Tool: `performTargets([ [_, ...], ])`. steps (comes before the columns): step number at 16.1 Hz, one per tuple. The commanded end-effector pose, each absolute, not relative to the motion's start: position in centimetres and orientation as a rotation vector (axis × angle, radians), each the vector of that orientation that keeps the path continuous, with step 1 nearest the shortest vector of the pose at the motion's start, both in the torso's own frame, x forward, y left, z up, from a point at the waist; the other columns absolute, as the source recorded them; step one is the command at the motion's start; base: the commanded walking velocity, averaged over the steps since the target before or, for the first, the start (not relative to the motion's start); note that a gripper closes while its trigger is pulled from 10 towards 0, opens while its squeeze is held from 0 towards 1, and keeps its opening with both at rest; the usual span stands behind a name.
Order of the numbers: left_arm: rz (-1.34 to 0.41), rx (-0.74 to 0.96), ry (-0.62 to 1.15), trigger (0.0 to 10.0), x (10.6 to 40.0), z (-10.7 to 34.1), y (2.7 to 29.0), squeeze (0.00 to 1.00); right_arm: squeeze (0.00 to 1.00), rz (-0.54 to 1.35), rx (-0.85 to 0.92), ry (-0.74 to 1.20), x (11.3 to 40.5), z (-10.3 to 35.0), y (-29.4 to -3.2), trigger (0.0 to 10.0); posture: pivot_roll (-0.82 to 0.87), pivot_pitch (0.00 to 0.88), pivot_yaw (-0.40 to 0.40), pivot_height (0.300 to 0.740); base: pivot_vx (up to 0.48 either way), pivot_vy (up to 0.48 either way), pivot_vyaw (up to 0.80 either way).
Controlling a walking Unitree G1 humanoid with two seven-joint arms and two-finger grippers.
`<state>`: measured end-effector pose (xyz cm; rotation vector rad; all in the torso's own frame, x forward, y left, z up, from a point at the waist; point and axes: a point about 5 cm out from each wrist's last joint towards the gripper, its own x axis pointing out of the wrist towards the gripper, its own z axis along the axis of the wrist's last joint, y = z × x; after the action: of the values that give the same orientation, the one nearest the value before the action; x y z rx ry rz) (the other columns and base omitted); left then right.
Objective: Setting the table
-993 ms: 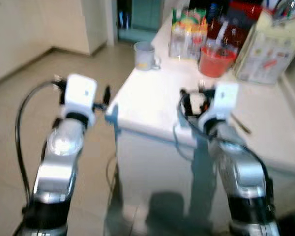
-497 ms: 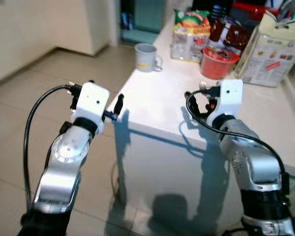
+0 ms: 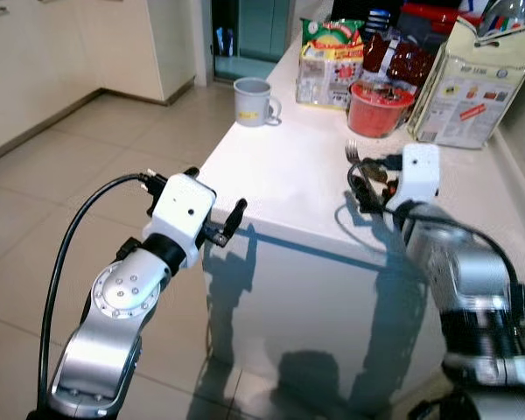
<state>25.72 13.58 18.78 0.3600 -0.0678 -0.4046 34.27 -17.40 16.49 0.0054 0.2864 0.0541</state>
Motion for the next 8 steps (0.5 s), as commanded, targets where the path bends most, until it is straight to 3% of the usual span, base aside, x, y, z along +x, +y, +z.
performTargets([
  [1, -0.424, 0.366, -0.069, 10.0, 25.3, 18.9, 13.4, 0.0, 0.0, 0.037, -0.014, 0.335, 35.0, 16.2, -17.8, 10.0, 0.06, 0.0, -0.07, 0.74, 0.0, 0.0, 0.0],
  [8, -0.456, 0.381, -0.077, 10.0, 25.7, 19.2, 13.2, 0.0, 0.0, -0.041, -0.067, 0.466, 37.3, 14.1, -17.1, 10.0, 0.08, 0.0, -0.068, 0.74, 0.0, 0.0, 0.0],
])
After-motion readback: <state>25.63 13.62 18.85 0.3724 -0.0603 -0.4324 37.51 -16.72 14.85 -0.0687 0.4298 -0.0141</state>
